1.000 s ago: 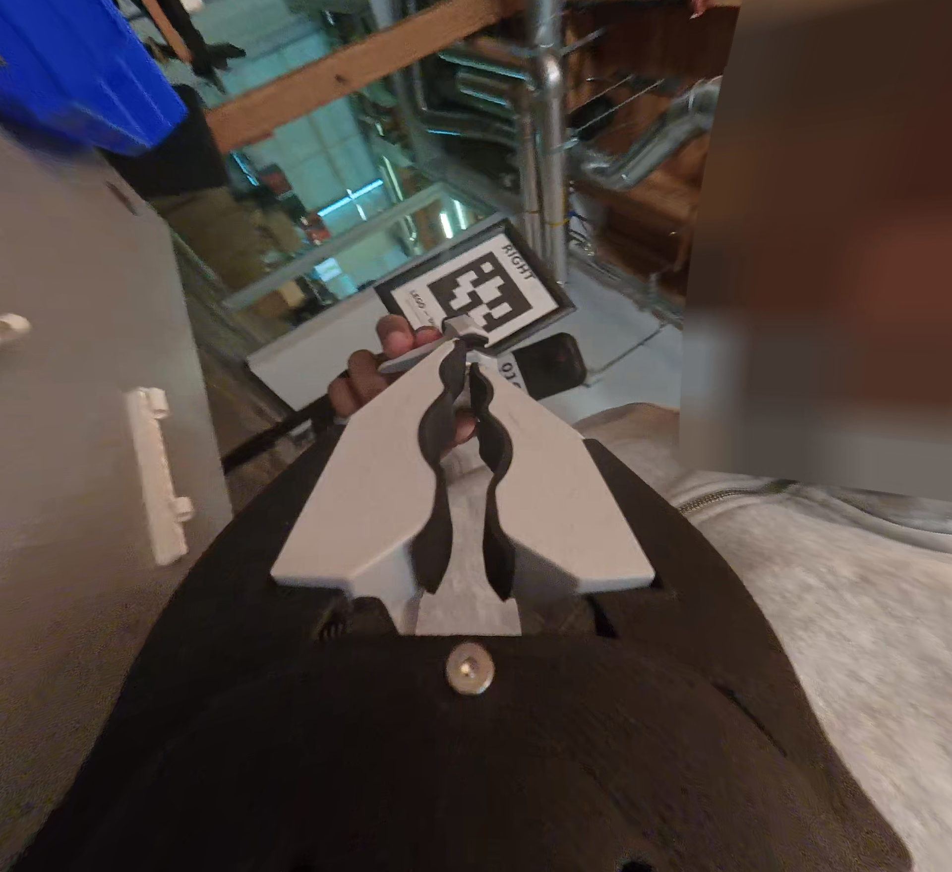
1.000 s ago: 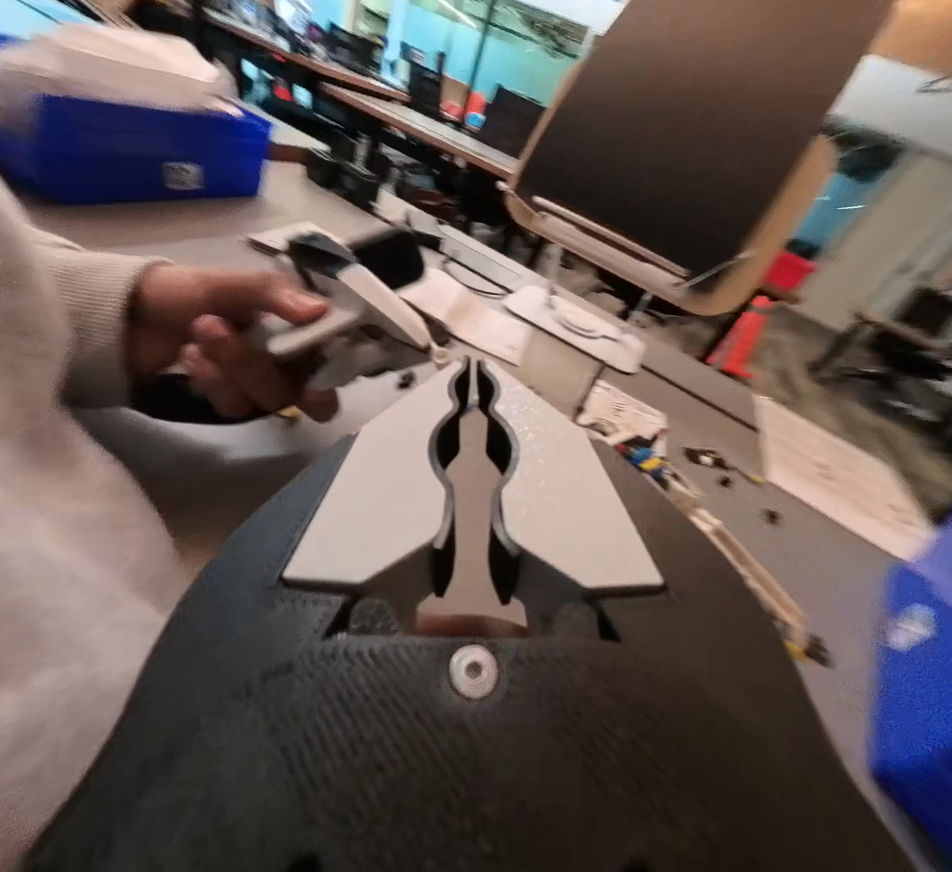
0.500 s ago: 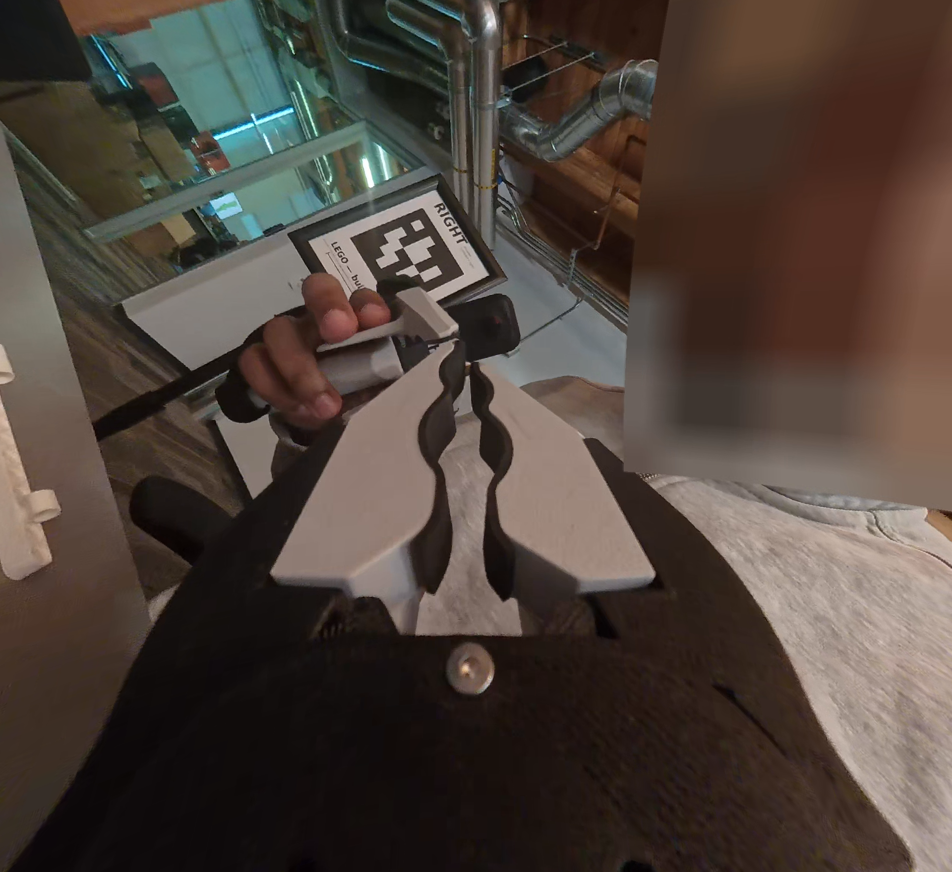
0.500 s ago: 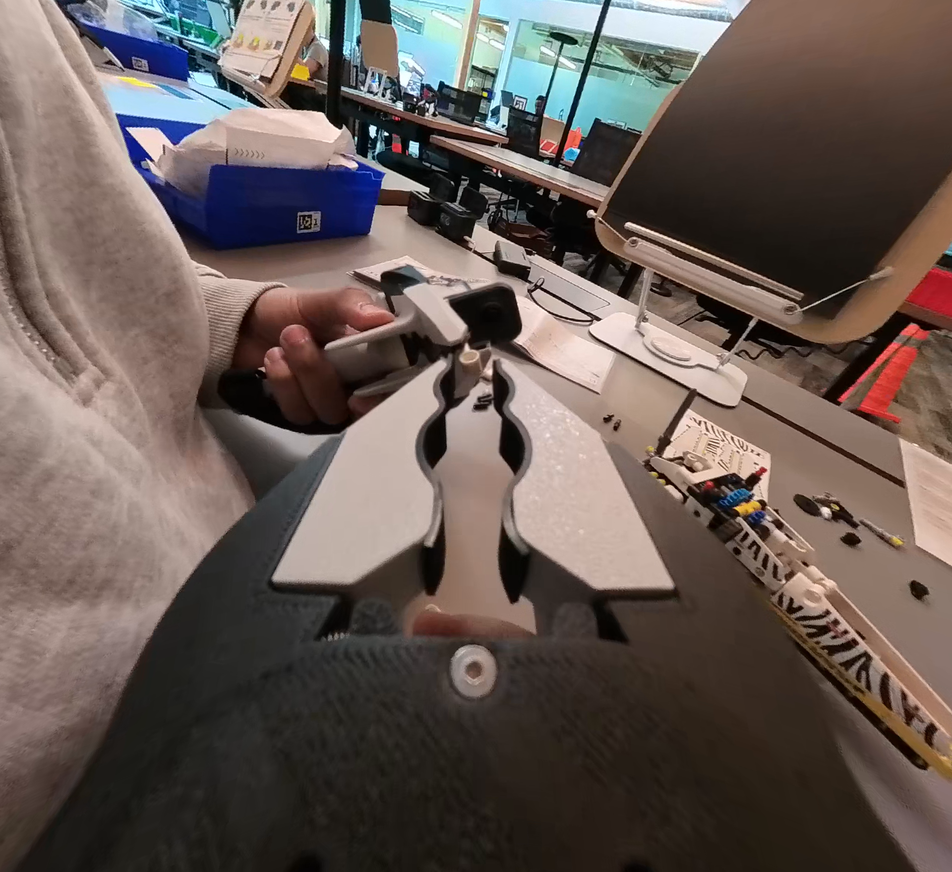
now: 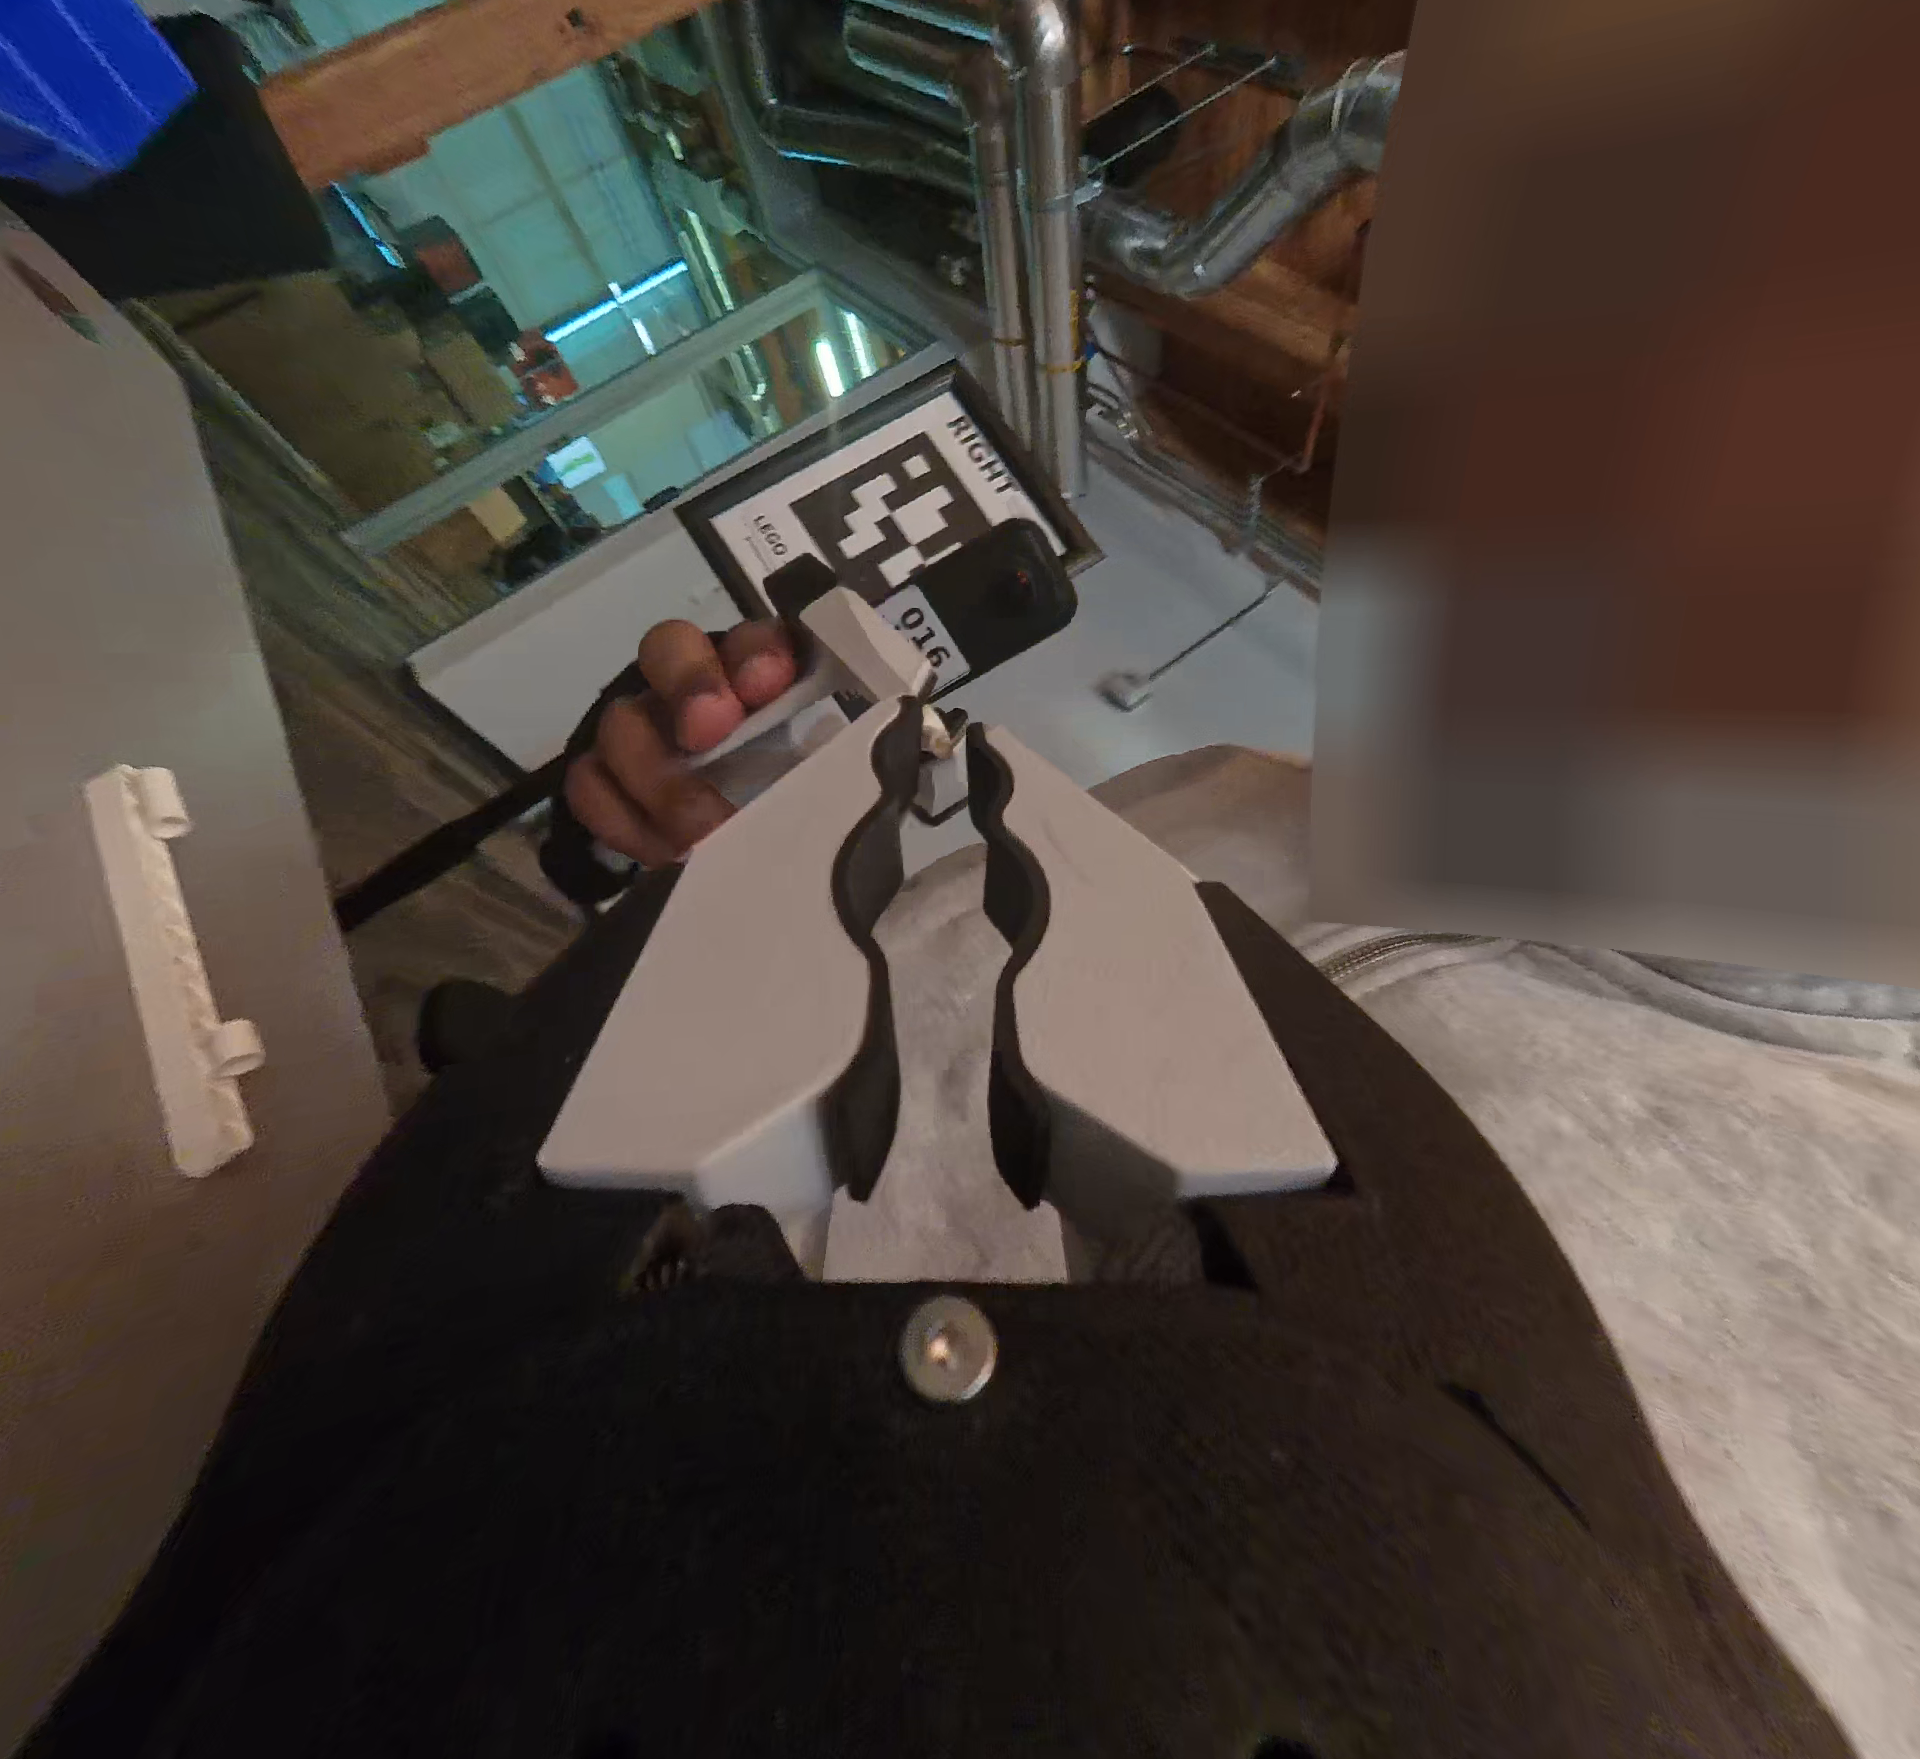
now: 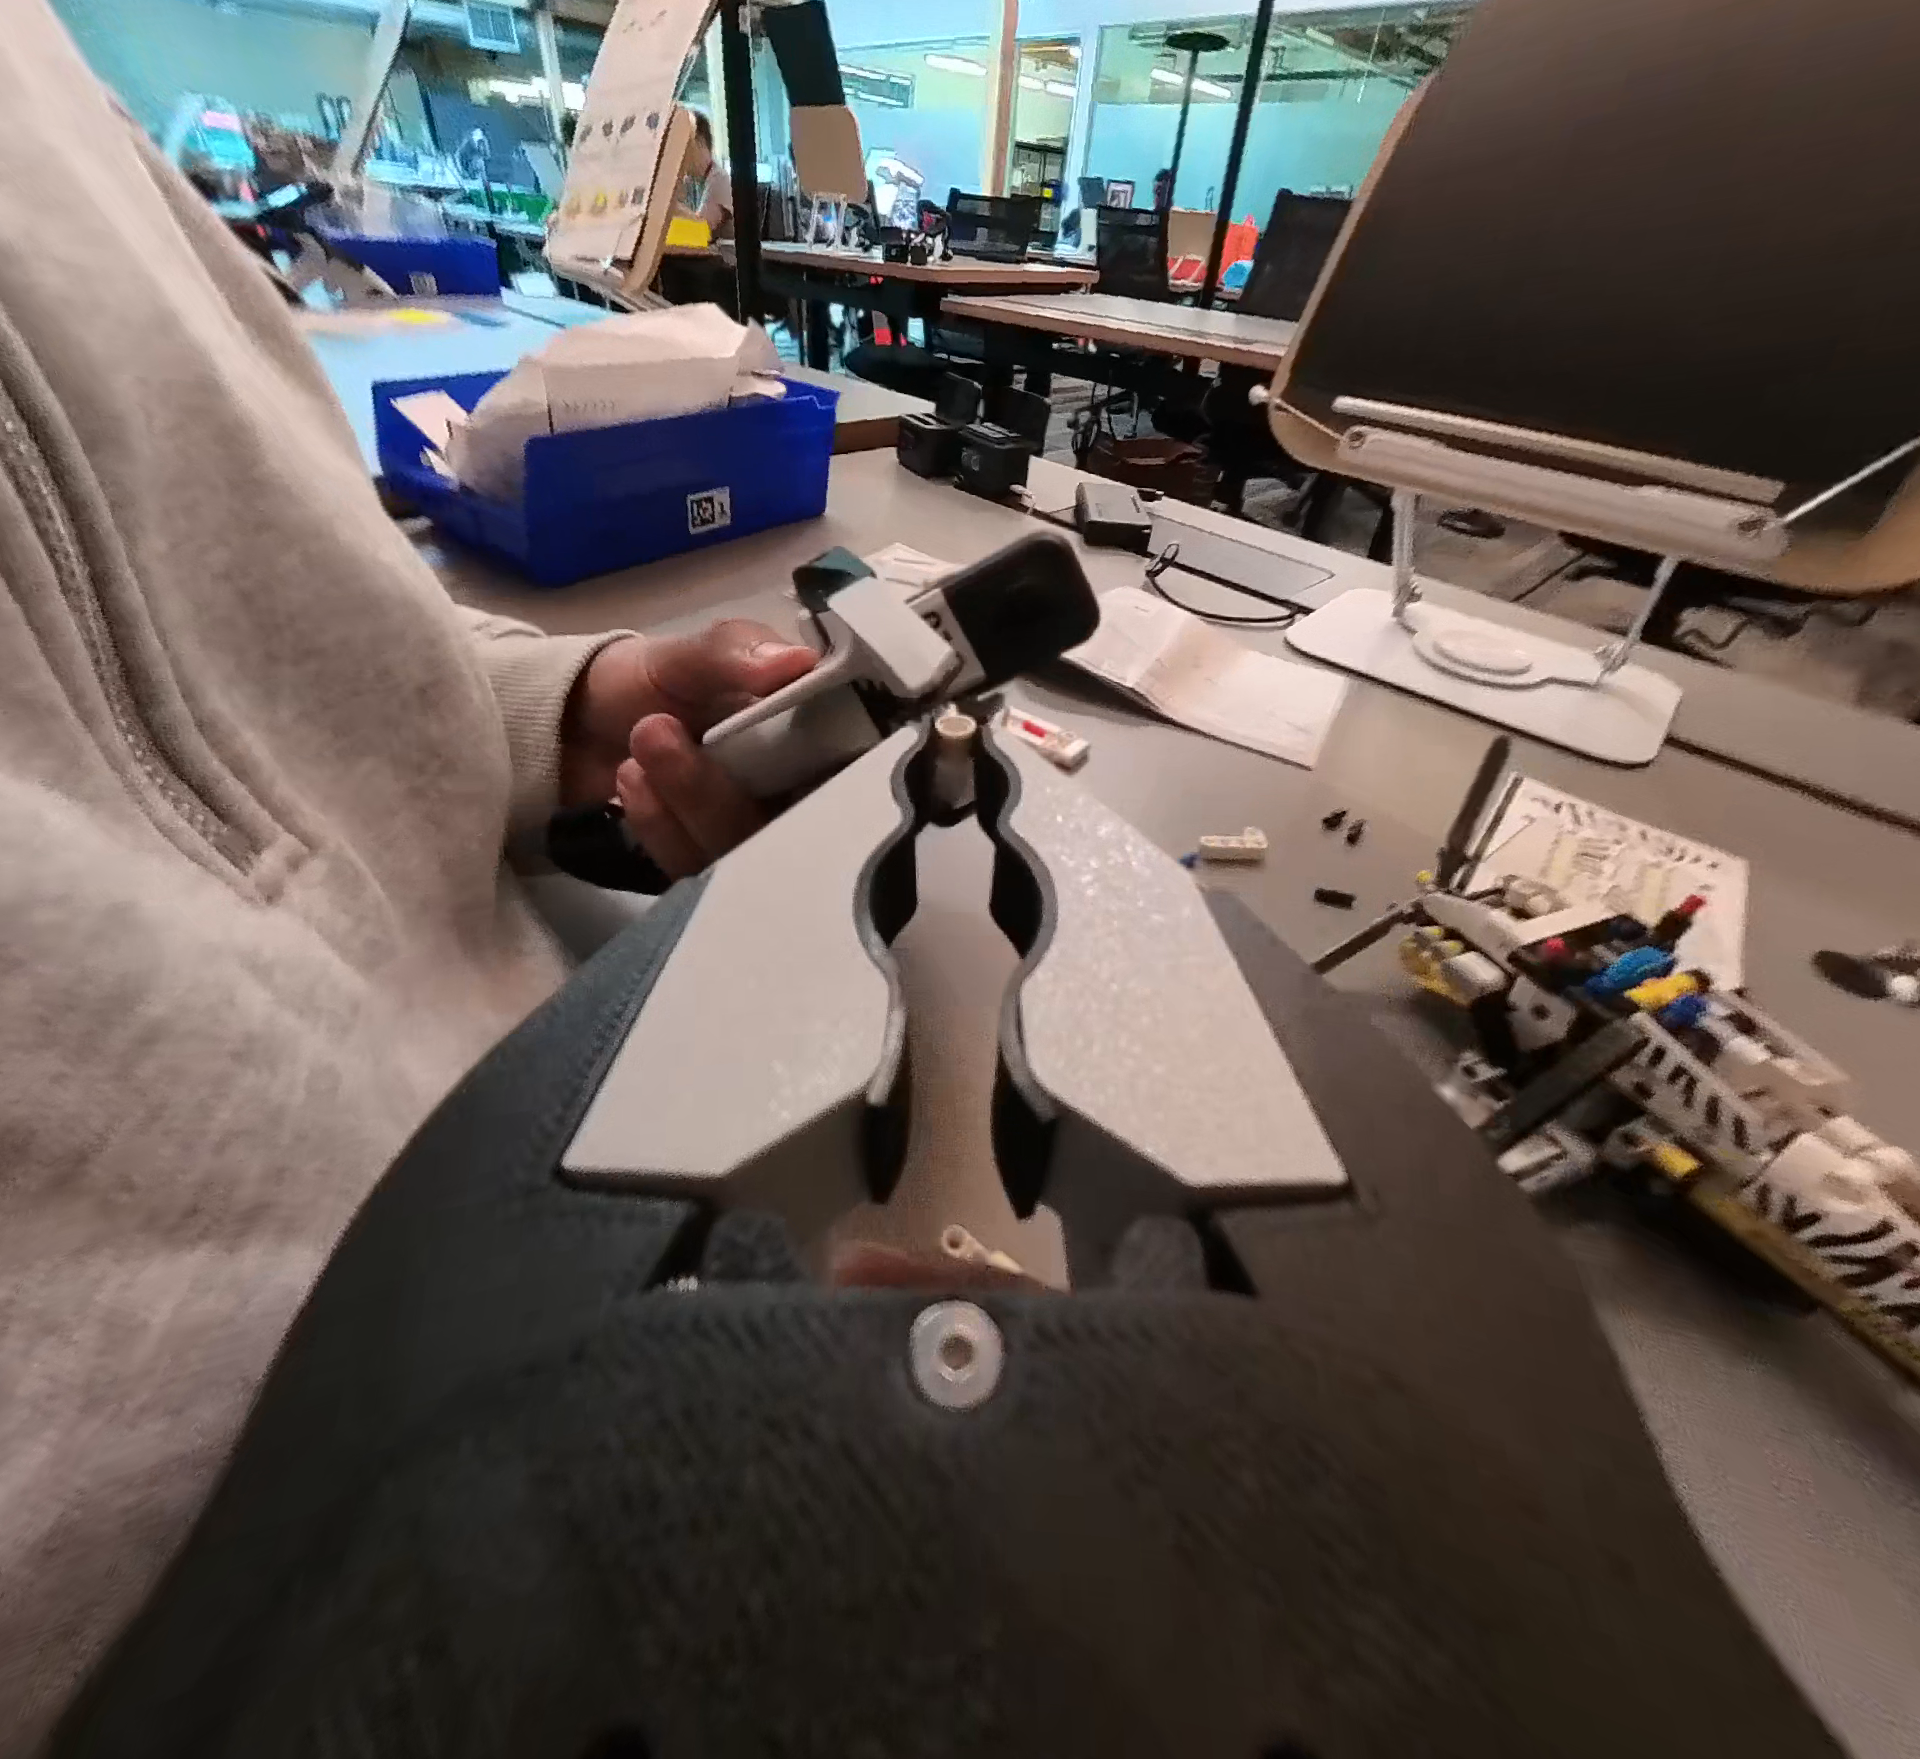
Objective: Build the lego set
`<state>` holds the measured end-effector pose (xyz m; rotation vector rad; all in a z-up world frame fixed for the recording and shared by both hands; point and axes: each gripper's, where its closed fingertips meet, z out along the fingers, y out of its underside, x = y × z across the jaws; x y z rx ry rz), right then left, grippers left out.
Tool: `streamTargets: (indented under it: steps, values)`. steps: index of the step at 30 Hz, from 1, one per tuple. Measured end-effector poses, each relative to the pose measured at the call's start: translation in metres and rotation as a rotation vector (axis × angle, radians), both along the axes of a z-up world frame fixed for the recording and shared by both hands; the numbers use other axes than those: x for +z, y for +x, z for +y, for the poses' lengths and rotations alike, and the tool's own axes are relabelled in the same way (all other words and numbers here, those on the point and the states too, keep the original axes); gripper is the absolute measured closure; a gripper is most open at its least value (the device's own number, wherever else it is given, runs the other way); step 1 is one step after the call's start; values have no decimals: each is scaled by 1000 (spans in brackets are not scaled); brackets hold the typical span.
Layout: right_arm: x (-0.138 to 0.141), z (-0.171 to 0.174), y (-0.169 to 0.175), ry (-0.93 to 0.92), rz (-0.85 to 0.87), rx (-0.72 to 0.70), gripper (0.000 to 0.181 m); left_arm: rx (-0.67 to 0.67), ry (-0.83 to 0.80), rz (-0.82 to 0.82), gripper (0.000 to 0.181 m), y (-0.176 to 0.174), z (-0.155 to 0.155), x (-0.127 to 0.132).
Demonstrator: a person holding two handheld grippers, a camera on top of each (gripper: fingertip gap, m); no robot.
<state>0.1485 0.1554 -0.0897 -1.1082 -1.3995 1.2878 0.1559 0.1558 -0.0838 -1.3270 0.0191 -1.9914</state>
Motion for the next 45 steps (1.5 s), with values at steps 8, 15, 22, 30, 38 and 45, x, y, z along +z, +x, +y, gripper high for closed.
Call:
streamTargets:
  steps: [8,15,22,30,38,45]
  values:
    - [-2,1,2,-275,-39,58,176,168,150,280,173,2,3,-4]
    - [-4,4,1,-354,-54,58,176,210,220,433,179,2,2,-9]
    - [-5,1,-1,-364,-68,67,176,197,213,408,179,0,0,-9]
    - [-3,1,1,-79,-9,-6,157,148,96,253,178,-6,2,-8]
    - [-7,2,1,584,-19,-86,163,46,-14,65,179,-11,0,-10]
    - [1,-4,-1,404,9,-10,176,36,-7,72,179,-7,-3,-8]
